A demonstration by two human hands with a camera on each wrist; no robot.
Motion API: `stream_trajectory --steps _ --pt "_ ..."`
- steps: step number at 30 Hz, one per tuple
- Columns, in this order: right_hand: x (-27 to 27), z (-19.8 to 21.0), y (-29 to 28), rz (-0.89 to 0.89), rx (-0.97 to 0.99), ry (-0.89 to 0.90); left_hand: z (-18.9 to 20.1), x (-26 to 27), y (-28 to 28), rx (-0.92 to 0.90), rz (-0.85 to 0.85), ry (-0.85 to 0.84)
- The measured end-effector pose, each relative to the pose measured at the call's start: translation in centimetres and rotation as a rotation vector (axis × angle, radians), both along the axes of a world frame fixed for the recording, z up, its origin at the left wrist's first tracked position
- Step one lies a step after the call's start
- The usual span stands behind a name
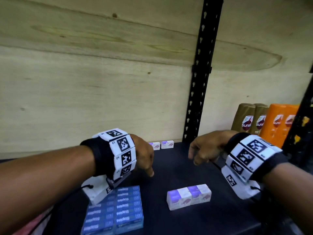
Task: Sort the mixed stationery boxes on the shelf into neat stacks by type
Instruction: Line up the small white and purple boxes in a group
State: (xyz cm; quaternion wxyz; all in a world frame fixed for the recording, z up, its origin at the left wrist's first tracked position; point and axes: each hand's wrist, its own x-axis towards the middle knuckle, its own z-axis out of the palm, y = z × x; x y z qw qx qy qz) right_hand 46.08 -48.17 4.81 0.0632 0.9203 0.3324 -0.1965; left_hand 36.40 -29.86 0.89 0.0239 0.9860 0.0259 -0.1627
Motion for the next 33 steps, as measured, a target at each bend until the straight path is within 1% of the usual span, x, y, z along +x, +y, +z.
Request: stream_trajectory --steps 2,3,6,9,14,21,25,28,33 --pt "1.0 -0.6 1.2 -0.004 0.005 -0.046 -0.4 0.7 1.4 0.021 0.017 -0.013" --pt "1.5 -0.9 1.9 0.007 -0.001 -0.076 -0.7 1.2 2.2 0.003 0.03 -0.001" --pt "3.2 -1.8 3.4 0.044 -0.03 -0.168 -1.9 2.2 3.3 -0.031 0.071 0.071" --pt "4.6 -2.2 4.9 0.037 -0.016 -0.151 -1.9 2.9 4.4 -0.022 0.109 -0.01" --pt "6.8 -3.0 6.7 0.036 0.043 -0.21 -1.4 4.7 4.9 0.134 0.152 -0.2" --pt "8.2 -3.8 8.5 0.119 -0.002 -0.209 -1.9 7.3 5.1 0.229 0.096 -0.295" --pt "8.9 -4.3 9.0 0.157 -0.02 -0.223 -2.5 8.3 5.5 0.277 0.099 -0.291" --pt "9.3 -4.3 9.1 0.143 -0.012 -0.217 -2.6 8.7 5.6 0.282 0.098 -0.259" --pt "8.8 -4.2 8.5 0.145 -0.034 -0.206 -2.2 8.6 5.2 0.231 0.132 -0.206"
